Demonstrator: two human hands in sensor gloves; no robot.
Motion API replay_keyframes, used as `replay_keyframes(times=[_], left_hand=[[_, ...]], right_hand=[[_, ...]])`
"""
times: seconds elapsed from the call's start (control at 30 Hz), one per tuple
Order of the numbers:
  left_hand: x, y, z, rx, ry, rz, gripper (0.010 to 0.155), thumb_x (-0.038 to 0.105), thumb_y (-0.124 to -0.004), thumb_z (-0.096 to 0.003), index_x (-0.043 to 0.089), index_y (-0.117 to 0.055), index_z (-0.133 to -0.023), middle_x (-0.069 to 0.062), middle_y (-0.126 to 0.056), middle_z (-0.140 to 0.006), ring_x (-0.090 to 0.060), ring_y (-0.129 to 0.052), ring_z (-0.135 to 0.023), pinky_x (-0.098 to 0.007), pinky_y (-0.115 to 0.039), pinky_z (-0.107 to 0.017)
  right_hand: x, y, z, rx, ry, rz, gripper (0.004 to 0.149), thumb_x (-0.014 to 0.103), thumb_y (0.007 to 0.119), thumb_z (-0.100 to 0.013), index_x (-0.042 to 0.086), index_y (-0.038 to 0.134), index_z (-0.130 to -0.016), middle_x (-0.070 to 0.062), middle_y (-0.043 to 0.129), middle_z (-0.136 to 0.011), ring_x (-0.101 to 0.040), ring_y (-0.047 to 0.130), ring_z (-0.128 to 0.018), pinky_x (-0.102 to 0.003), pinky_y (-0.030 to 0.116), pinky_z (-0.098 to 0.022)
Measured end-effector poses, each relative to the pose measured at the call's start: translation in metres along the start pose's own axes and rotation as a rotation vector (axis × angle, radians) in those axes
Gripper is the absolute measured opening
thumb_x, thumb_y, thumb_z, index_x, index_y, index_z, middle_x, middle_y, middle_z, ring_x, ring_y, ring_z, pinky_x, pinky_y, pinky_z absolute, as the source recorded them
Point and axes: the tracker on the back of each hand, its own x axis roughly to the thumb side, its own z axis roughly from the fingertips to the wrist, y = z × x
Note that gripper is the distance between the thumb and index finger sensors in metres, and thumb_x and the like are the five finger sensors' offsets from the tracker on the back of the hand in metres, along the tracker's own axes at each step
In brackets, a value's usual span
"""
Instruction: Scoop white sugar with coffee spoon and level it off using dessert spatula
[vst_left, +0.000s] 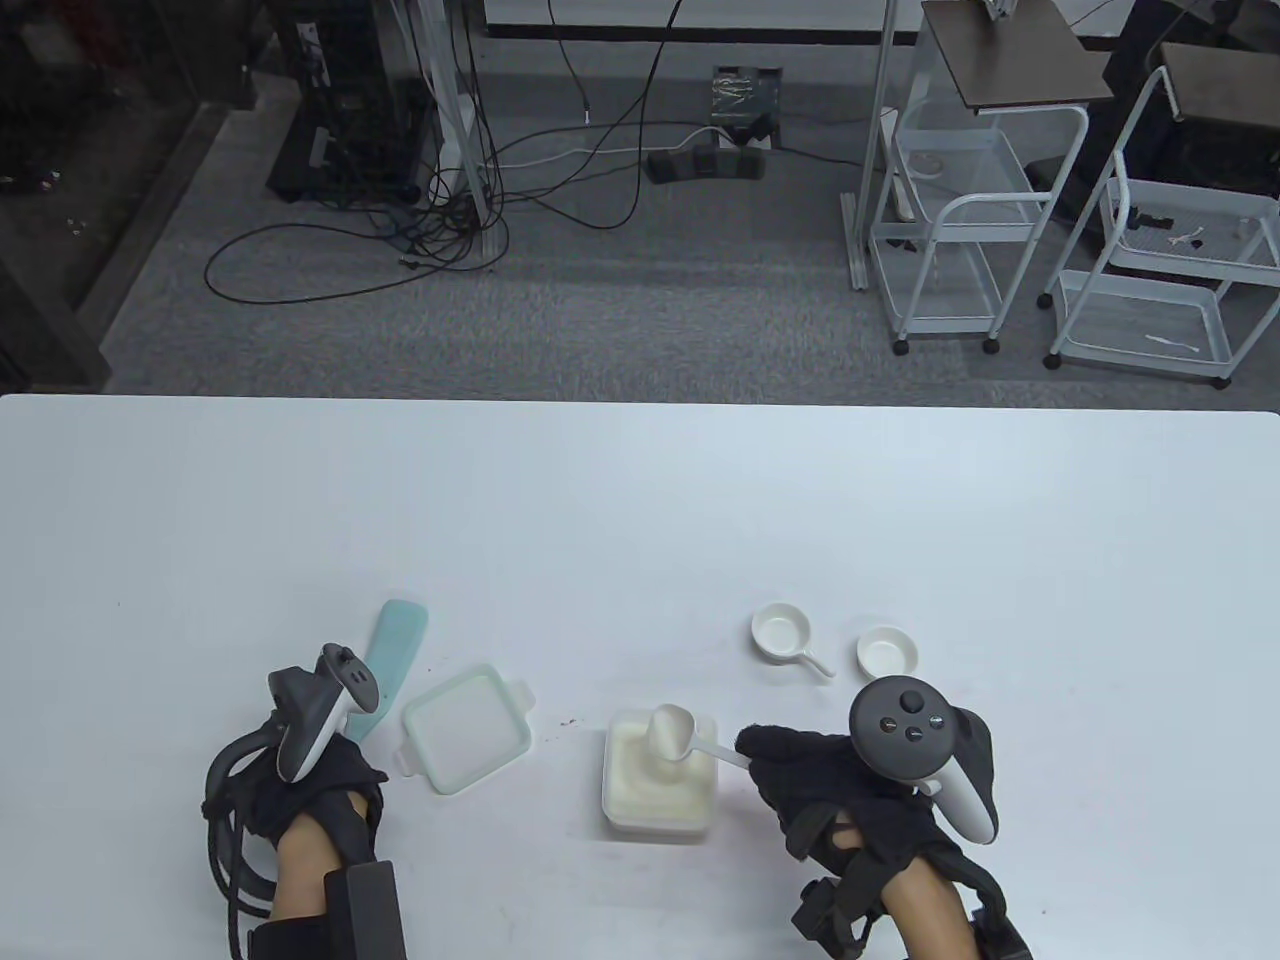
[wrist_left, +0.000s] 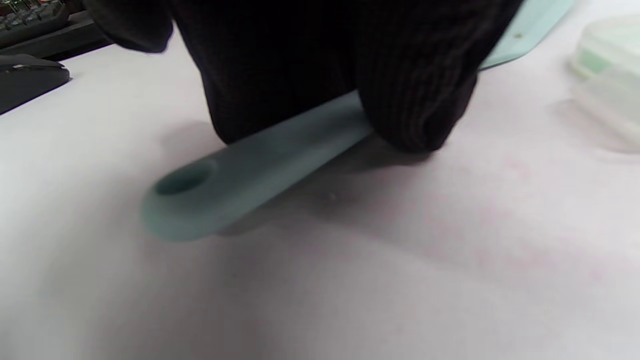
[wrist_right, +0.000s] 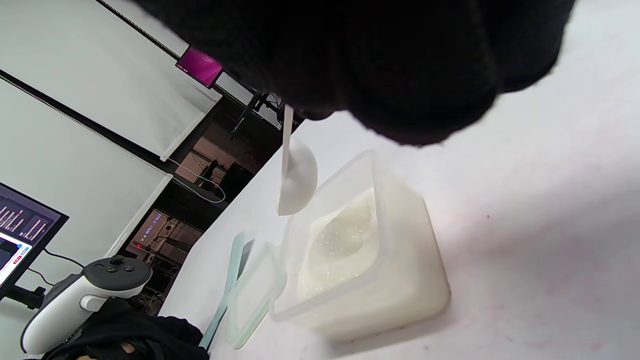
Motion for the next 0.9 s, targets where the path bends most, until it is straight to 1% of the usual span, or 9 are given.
replay_keyframes(times=[0.07, 0.3, 0.4, 0.5, 0.57, 0.7, 0.77, 0.83, 0.9], left_hand=[[0.000, 0.000, -0.001, 0.003, -0.001, -0.005, 0.061, 0.043, -0.094, -0.0410, 0.023, -0.076, -0.096, -0.002, -0.092, -0.090, -0.024, -0.099, -0.076, -0.064, -0.066, -0.071], [-0.001, 0.000, -0.001, -0.001, -0.009, 0.013, 0.060, 0.043, -0.095, -0.0409, 0.024, -0.076, -0.095, -0.001, -0.092, -0.090, -0.024, -0.098, -0.077, -0.065, -0.063, -0.071], [-0.001, 0.001, 0.001, 0.002, -0.029, 0.046, 0.058, 0.047, -0.099, -0.0381, 0.026, -0.079, -0.089, 0.005, -0.094, -0.084, -0.021, -0.100, -0.074, -0.064, -0.066, -0.071], [0.001, 0.001, 0.002, -0.015, -0.041, 0.061, 0.054, 0.047, -0.100, -0.0379, 0.026, -0.080, -0.084, 0.008, -0.094, -0.079, -0.017, -0.107, -0.065, -0.056, -0.076, -0.068], [0.000, 0.001, 0.001, -0.035, -0.052, 0.071, 0.055, 0.047, -0.100, -0.0380, 0.026, -0.080, -0.085, 0.006, -0.095, -0.079, -0.015, -0.109, -0.062, -0.048, -0.082, -0.065], [0.001, 0.003, 0.003, -0.056, -0.088, 0.113, 0.056, 0.044, -0.099, -0.0392, 0.026, -0.082, -0.089, 0.003, -0.097, -0.080, -0.016, -0.112, -0.058, -0.045, -0.084, -0.062], [0.003, 0.010, 0.008, 0.002, -0.110, 0.122, 0.057, 0.044, -0.099, -0.0391, 0.024, -0.084, -0.090, 0.003, -0.097, -0.079, -0.015, -0.113, -0.056, -0.044, -0.086, -0.061], [0.007, 0.021, 0.020, 0.008, -0.169, 0.145, 0.057, 0.044, -0.098, -0.0392, 0.023, -0.084, -0.090, 0.003, -0.097, -0.079, -0.013, -0.114, -0.056, -0.042, -0.088, -0.060], [0.021, 0.038, 0.049, 0.015, -0.324, 0.266, 0.056, 0.044, -0.097, -0.0398, 0.022, -0.083, -0.089, 0.002, -0.097, -0.078, -0.014, -0.115, -0.055, -0.042, -0.090, -0.058]], right_hand=[[0.000, 0.000, 0.000, -0.001, 0.002, 0.000, 0.042, 0.020, 0.078, -0.047, 0.002, 0.083, -0.084, -0.012, 0.094, -0.045, -0.023, 0.098, -0.029, -0.058, 0.080, -0.047], [0.000, 0.000, 0.000, 0.000, 0.006, 0.006, 0.042, 0.020, 0.078, -0.048, 0.002, 0.083, -0.085, -0.012, 0.094, -0.046, -0.023, 0.098, -0.029, -0.058, 0.080, -0.047], [0.000, 0.000, 0.000, -0.002, 0.008, 0.012, 0.042, 0.020, 0.078, -0.048, 0.002, 0.082, -0.085, -0.012, 0.094, -0.046, -0.023, 0.098, -0.030, -0.058, 0.080, -0.047], [0.000, 0.000, 0.000, 0.000, 0.010, 0.012, 0.042, 0.021, 0.078, -0.048, 0.002, 0.082, -0.085, -0.012, 0.094, -0.046, -0.023, 0.098, -0.030, -0.058, 0.080, -0.047], [0.000, 0.000, 0.000, 0.000, 0.010, 0.010, 0.041, 0.021, 0.078, -0.048, 0.002, 0.082, -0.085, -0.012, 0.094, -0.046, -0.023, 0.097, -0.030, -0.058, 0.080, -0.047], [0.000, 0.000, 0.000, 0.004, 0.010, 0.010, 0.042, 0.020, 0.078, -0.048, 0.002, 0.082, -0.085, -0.012, 0.094, -0.046, -0.023, 0.097, -0.030, -0.058, 0.080, -0.047], [0.000, 0.000, 0.000, 0.006, 0.011, 0.009, 0.042, 0.021, 0.078, -0.048, 0.003, 0.082, -0.085, -0.012, 0.094, -0.046, -0.023, 0.097, -0.030, -0.058, 0.080, -0.048], [0.000, 0.000, 0.000, 0.006, 0.011, 0.003, 0.042, 0.021, 0.078, -0.048, 0.003, 0.082, -0.085, -0.012, 0.094, -0.046, -0.023, 0.097, -0.030, -0.058, 0.080, -0.047], [-0.001, -0.001, -0.001, 0.015, 0.012, -0.013, 0.042, 0.021, 0.077, -0.048, 0.003, 0.082, -0.085, -0.012, 0.094, -0.045, -0.022, 0.097, -0.029, -0.058, 0.080, -0.047]])
